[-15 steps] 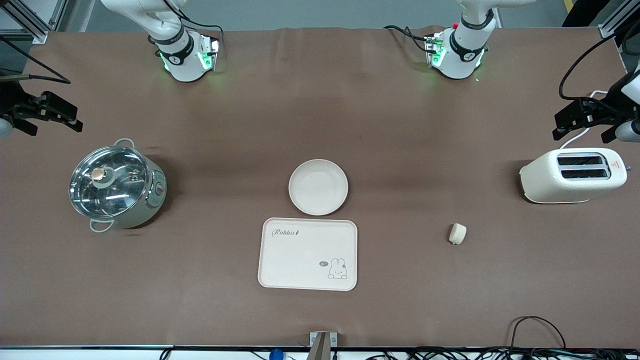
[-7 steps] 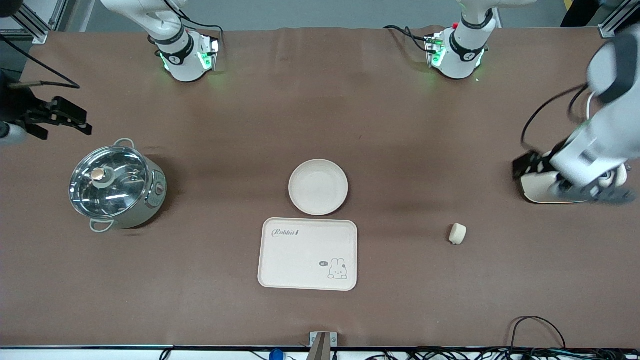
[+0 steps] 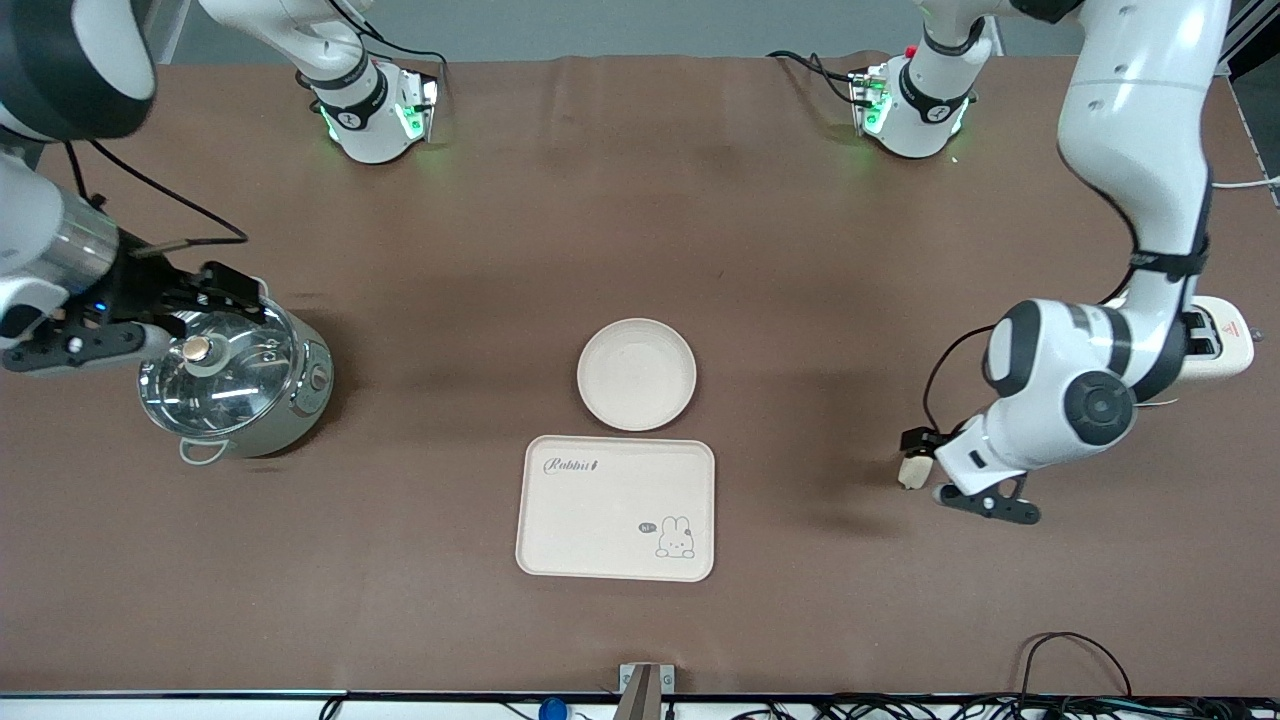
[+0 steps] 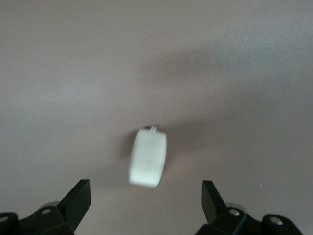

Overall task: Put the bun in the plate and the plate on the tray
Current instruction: 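Move the left gripper to the cream bun while the right gripper advances, then grasp the cream bun with the left gripper and lift it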

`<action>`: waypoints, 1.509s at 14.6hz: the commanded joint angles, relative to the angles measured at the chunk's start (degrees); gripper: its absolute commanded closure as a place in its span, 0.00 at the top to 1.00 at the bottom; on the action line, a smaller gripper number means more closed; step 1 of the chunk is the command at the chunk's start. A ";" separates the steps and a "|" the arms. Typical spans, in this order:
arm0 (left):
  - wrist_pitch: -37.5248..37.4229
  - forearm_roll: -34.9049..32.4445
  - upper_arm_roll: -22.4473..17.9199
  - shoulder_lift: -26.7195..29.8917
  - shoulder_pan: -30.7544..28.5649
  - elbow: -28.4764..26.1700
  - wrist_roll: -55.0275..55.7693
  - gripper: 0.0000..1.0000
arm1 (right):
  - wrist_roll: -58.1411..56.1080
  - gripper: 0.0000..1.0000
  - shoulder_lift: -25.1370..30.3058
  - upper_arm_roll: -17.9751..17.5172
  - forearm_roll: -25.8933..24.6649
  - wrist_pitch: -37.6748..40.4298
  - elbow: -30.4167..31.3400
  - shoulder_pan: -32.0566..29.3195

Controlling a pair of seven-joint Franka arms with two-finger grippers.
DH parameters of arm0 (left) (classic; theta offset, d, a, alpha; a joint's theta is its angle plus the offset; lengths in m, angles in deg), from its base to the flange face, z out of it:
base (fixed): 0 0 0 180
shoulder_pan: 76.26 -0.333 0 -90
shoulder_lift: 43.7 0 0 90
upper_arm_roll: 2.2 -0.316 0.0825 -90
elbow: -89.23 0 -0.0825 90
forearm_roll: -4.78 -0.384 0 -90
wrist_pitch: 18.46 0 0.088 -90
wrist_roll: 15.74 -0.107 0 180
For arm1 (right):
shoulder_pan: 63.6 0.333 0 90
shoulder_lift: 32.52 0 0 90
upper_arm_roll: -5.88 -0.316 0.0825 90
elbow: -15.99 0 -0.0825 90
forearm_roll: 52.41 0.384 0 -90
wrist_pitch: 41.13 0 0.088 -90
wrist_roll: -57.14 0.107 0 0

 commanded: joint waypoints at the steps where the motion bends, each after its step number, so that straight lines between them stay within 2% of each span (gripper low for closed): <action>1: 6.16 -1.05 0.12 -0.67 0.16 -3.07 -2.58 1.00 | 0.06 1.00 -2.66 0.21 0.79 -2.03 -0.79 1.77; 3: 11.79 -1.05 0.03 -1.29 0.07 -5.88 -4.17 0.99 | 0.06 1.00 -4.69 0.21 1.22 -3.87 -0.79 3.70; 5: 13.13 -1.05 0.12 -1.46 -0.37 -6.42 -5.67 0.94 | 0.67 1.00 -6.79 0.21 2.36 -7.12 -0.79 6.25; 6: 13.14 -1.05 0.12 -1.55 -0.46 -6.51 -5.67 0.85 | 2.16 1.00 -7.85 0.21 2.37 -8.53 -0.79 7.22; 7: 13.14 -1.05 0.12 -1.73 -0.63 -6.68 -5.67 0.69 | 4.26 1.00 -8.55 0.21 2.37 -10.02 -0.79 8.62; 8: 13.14 -1.05 0.12 -2.08 -0.81 -6.69 -5.67 0.47 | 5.93 1.00 -9.34 0.21 2.37 -10.91 -0.79 9.76; 9: 13.14 -1.05 0.12 -2.17 -0.90 -6.69 -5.76 0.32 | 6.47 1.00 -9.96 0.21 2.46 -11.87 -0.79 10.38; 10: 13.14 -1.05 0.12 -2.17 -0.90 -6.69 -5.76 0.23 | 6.48 1.00 -10.58 0.21 2.98 -13.01 -0.79 10.91; 13: 12.96 -0.97 0.21 -1.99 -0.90 -6.69 -7.95 0.08 | 6.30 1.00 -13.04 0.21 7.71 -14.87 -0.79 11.62; 15: 12.09 -0.53 0.82 -0.77 -0.11 -6.25 -6.82 0.03 | 6.39 1.00 -14.09 0.21 8.43 -16.27 -0.79 12.40; 17: 7.45 -0.09 4.15 0.82 0.07 -4.15 -1.40 0.01 | 6.39 1.00 -15.06 0.21 8.61 -16.54 -0.79 12.67; 19: -0.36 -0.35 7.75 0.82 1.73 0.24 9.65 0.01 | 6.39 1.00 -15.33 0.21 8.96 -16.80 -0.79 12.67; 22: -5.48 -0.62 8.82 0.56 10.67 5.34 30.39 0.01 | 6.39 1.00 -15.50 0.21 9.40 -17.07 -0.79 12.67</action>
